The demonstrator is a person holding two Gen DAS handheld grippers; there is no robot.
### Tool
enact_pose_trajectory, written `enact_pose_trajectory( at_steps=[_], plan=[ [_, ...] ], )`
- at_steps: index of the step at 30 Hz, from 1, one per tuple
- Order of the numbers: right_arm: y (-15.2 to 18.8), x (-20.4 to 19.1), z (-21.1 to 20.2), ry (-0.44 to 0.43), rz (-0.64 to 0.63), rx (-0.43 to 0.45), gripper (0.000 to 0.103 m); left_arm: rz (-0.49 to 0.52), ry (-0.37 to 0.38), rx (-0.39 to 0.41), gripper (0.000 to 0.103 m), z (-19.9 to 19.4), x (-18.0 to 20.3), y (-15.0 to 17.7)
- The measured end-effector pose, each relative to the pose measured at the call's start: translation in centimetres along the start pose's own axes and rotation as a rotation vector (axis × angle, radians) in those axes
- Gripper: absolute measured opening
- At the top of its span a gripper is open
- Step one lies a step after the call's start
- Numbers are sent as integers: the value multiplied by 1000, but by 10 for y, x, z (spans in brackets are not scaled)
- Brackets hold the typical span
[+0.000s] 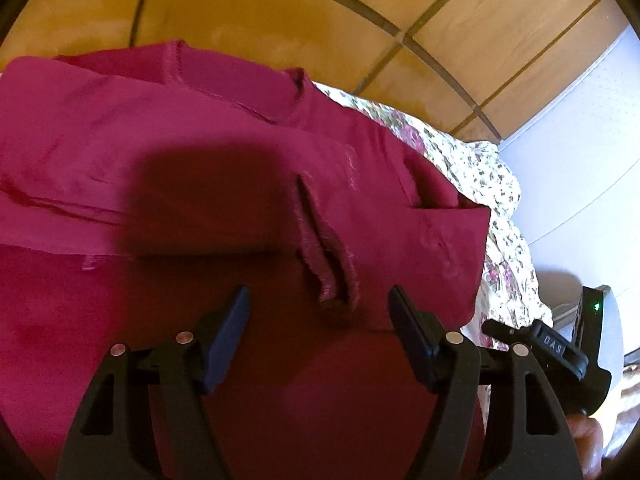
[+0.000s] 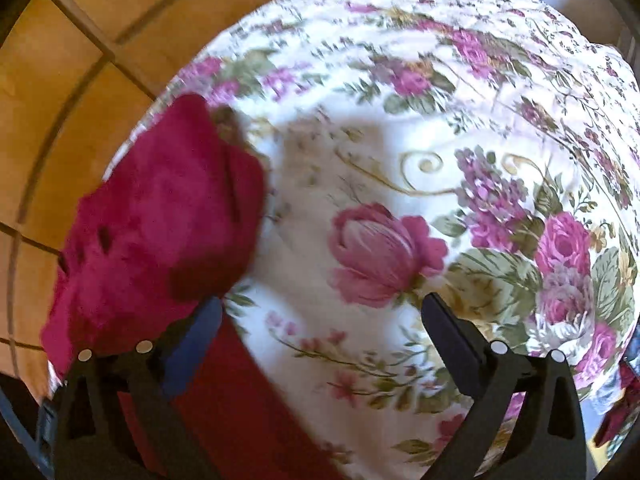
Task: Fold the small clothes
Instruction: 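Grasp the shirt's side seam with the left tool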
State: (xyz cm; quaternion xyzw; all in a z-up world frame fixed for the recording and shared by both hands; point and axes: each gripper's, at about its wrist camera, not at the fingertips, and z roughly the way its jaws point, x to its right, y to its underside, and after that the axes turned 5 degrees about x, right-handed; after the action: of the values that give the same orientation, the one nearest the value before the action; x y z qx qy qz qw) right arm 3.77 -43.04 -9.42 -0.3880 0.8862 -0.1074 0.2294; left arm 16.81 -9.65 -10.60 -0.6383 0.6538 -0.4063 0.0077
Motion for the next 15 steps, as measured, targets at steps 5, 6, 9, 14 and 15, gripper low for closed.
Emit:
enact_pose_trajectory(
  at_steps=[5,6,9,14,15],
  plan=[
    [1,8,11,11,4,-33,101,-30,3,-17,12,8,0,-2],
    [1,8,12,12,5,-32,101,-30,14,-9,6,4,1,-4],
    [0,5,13,25,-5,-28,101,11,86,88,5,-21,13,-17],
    [0,-1,15,41,-18,-21,101,28,123,260,5,-75,7,-51],
    [0,-3,15,42,-20,-18,101,29,112,284,5,-82,2,-55]
  ],
)
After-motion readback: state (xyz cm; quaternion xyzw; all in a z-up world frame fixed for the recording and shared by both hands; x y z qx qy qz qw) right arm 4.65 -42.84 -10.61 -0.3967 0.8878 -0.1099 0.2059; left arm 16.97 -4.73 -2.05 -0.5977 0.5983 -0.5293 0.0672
